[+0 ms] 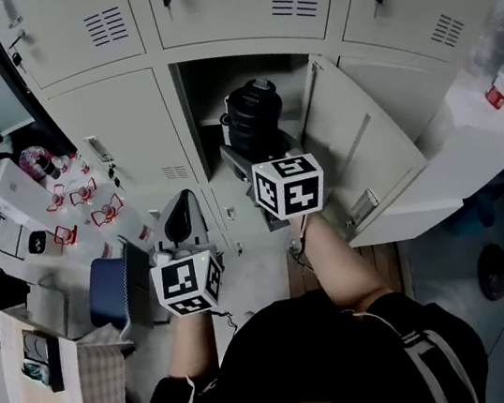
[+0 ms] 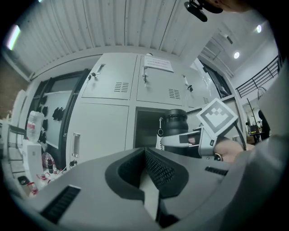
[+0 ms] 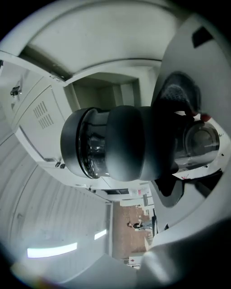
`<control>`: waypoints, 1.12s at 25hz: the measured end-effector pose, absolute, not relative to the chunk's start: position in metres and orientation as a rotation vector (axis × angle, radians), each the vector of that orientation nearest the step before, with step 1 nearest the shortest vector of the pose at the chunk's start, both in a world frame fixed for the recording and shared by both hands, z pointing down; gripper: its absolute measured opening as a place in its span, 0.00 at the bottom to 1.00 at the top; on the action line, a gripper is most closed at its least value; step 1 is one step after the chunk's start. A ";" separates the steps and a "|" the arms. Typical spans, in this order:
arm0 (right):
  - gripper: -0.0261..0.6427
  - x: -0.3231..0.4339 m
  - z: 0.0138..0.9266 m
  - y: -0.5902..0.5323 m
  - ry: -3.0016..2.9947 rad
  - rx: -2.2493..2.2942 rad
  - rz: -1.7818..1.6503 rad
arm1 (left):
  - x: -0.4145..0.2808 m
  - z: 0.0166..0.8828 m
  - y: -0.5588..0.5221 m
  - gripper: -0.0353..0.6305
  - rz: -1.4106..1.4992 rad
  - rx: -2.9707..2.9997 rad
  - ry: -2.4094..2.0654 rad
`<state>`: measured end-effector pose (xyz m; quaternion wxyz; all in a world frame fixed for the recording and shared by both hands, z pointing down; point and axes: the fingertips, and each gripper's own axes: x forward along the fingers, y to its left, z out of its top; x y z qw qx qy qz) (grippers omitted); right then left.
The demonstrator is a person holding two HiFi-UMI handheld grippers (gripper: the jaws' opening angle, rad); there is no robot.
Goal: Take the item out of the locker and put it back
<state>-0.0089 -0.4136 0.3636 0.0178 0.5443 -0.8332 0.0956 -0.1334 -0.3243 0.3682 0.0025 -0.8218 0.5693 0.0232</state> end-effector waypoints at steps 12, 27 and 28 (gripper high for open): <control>0.67 0.012 0.368 -0.321 -2.650 1.575 0.196 | -0.100 0.379 -0.286 0.07 0.045 -2.566 1.835; 0.67 0.029 0.384 -0.330 -2.596 1.651 0.219 | -0.091 0.376 -0.277 0.07 0.024 -2.555 1.816; 0.67 0.028 0.382 -0.334 -2.601 1.656 0.226 | -0.093 0.375 -0.279 0.07 0.024 -2.554 1.816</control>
